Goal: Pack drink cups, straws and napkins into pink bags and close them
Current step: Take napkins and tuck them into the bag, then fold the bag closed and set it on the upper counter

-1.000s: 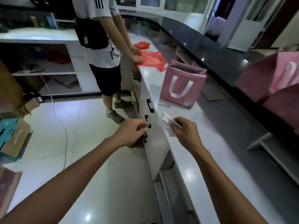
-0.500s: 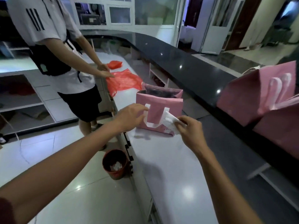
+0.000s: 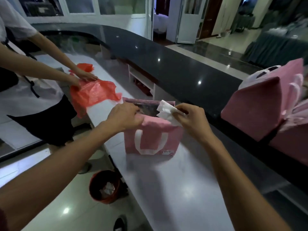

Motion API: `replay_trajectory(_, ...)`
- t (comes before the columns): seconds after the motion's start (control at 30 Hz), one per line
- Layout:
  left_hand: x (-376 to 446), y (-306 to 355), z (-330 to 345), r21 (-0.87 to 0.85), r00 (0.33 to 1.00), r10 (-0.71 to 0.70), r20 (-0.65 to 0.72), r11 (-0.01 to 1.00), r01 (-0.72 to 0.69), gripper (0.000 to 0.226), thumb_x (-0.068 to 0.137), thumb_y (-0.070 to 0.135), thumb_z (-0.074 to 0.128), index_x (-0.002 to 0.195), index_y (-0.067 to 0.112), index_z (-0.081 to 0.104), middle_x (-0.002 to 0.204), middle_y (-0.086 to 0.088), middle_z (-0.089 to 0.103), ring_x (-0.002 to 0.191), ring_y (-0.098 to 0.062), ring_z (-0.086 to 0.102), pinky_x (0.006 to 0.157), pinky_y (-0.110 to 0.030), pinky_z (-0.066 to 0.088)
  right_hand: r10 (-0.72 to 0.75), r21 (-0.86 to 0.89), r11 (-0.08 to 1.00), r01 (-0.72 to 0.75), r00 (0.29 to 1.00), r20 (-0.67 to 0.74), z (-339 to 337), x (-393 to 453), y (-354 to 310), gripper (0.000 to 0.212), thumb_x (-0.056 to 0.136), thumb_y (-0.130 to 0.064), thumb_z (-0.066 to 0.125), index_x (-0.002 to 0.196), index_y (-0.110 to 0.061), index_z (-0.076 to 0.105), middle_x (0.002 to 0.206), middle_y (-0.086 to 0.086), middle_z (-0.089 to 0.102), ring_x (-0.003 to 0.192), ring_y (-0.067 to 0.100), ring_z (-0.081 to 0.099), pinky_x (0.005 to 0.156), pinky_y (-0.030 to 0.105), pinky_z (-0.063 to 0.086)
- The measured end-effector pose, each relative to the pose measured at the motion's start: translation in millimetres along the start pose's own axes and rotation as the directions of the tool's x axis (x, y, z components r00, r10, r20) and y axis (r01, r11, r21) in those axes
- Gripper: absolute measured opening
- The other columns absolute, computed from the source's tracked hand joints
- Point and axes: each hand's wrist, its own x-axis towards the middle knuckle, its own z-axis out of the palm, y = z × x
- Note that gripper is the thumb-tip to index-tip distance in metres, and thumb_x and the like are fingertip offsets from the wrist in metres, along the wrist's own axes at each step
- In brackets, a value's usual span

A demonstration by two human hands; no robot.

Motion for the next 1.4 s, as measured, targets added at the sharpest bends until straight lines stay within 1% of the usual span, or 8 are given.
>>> replay_trajectory(0.13, -3, -20, 10, 0.094, 0.998, 0.055, 0.034, 0.994, -0.058, 0.070, 0.072, 0.078, 0.045, 0.110, 0.024, 0.069, 0.112, 0.002, 0.064, 0.104, -0.021, 0.057, 0.088, -0.037, 0.050, 0.011, -0.029, 1.000, -0.010, 1.000, 0.020, 34, 46, -10, 0.009, 0.094, -0.019, 0.069, 0.097, -0.016, 0.077, 0.083, -0.008, 0.072, 0.076, 0.004, 0.066, 0.063, 0.018, 0.050)
replay_trajectory(0.27, -6, -29, 17, 0.057, 0.991, 0.127, 0.050, 0.990, -0.130, 0.086, 0.074, 0.082, 0.040, 0.125, 0.018, 0.065, 0.128, 0.003, 0.057, 0.129, -0.019, 0.043, 0.110, -0.037, 0.039, 0.050, -0.254, 0.967, 0.000, 0.980, 0.193, 71, 80, 0, 0.008, 0.092, -0.017, 0.067, 0.094, -0.019, 0.074, 0.082, -0.001, 0.070, 0.075, 0.017, 0.065, 0.068, 0.043, 0.055)
replay_trajectory(0.43, 0, -41, 21, 0.038, 0.979, 0.179, 0.097, 0.982, -0.183, 0.097, 0.071, 0.087, 0.028, 0.136, 0.021, 0.058, 0.145, 0.004, 0.045, 0.148, -0.020, 0.020, 0.123, -0.040, 0.019, 0.146, -0.475, 0.879, 0.038, 0.928, 0.344, 101, 96, 15, 0.013, 0.090, -0.016, 0.063, 0.098, -0.022, 0.073, 0.093, 0.004, 0.071, 0.080, 0.023, 0.065, 0.071, 0.045, 0.056)
replay_trajectory(0.6, 6, -49, 26, 0.048, 0.967, 0.224, 0.119, 0.972, -0.231, 0.096, 0.074, 0.088, 0.027, 0.133, 0.020, 0.061, 0.153, 0.000, 0.036, 0.152, -0.023, 0.010, 0.125, -0.042, 0.010, 0.159, -0.581, 0.812, 0.061, 0.934, 0.319, 116, 108, 26, 0.020, 0.087, -0.015, 0.059, 0.093, -0.025, 0.075, 0.092, 0.000, 0.072, 0.079, 0.021, 0.066, 0.070, 0.041, 0.057)
replay_trajectory(0.83, 6, -49, 36, -0.001, 0.958, 0.274, 0.082, 0.962, -0.275, 0.093, 0.076, 0.088, 0.025, 0.123, 0.019, 0.068, 0.149, -0.001, 0.043, 0.151, -0.023, 0.016, 0.125, -0.044, 0.014, 0.187, -0.662, 0.744, 0.094, 0.921, 0.341, 142, 125, 34, 0.022, 0.088, -0.016, 0.062, 0.091, -0.028, 0.079, 0.094, -0.004, 0.072, 0.082, 0.015, 0.064, 0.076, 0.037, 0.058)
replay_trajectory(1.07, 23, -58, 33, 0.047, 0.957, 0.267, 0.118, 0.961, -0.274, 0.099, 0.074, 0.086, 0.011, 0.124, 0.021, 0.067, 0.150, -0.001, 0.042, 0.150, -0.022, 0.016, 0.124, -0.046, 0.012, 0.201, -0.741, 0.648, 0.177, 0.899, 0.390, 149, 127, 34, 0.031, 0.096, -0.027, 0.060, 0.126, -0.025, 0.068, 0.135, 0.004, 0.061, 0.132, 0.027, 0.045, 0.107, 0.049, 0.037)
replay_trajectory(1.2, 30, -63, 30, -0.023, 0.944, 0.322, 0.075, 0.947, -0.321, 0.090, 0.079, 0.083, 0.015, 0.122, 0.025, 0.069, 0.148, 0.002, 0.045, 0.147, -0.019, 0.023, 0.122, -0.046, 0.018, 0.143, -0.716, 0.672, 0.189, 0.916, 0.376, 141, 124, 28, 0.028, 0.098, -0.028, 0.056, 0.121, -0.024, 0.071, 0.129, 0.004, 0.066, 0.127, 0.027, 0.051, 0.105, 0.048, 0.040)
replay_trajectory(1.4, 69, -89, 23, -0.354, 0.941, 0.307, -0.140, 0.872, -0.337, 0.053, 0.091, 0.057, 0.037, 0.113, 0.026, 0.074, 0.138, 0.002, 0.059, 0.138, -0.018, 0.041, 0.110, -0.049, 0.037, 0.124, -0.617, 0.774, 0.144, 0.920, 0.371, 124, 100, -7, 0.025, 0.099, -0.029, 0.052, 0.109, -0.021, 0.073, 0.108, 0.001, 0.073, 0.093, 0.021, 0.065, 0.084, 0.044, 0.053)
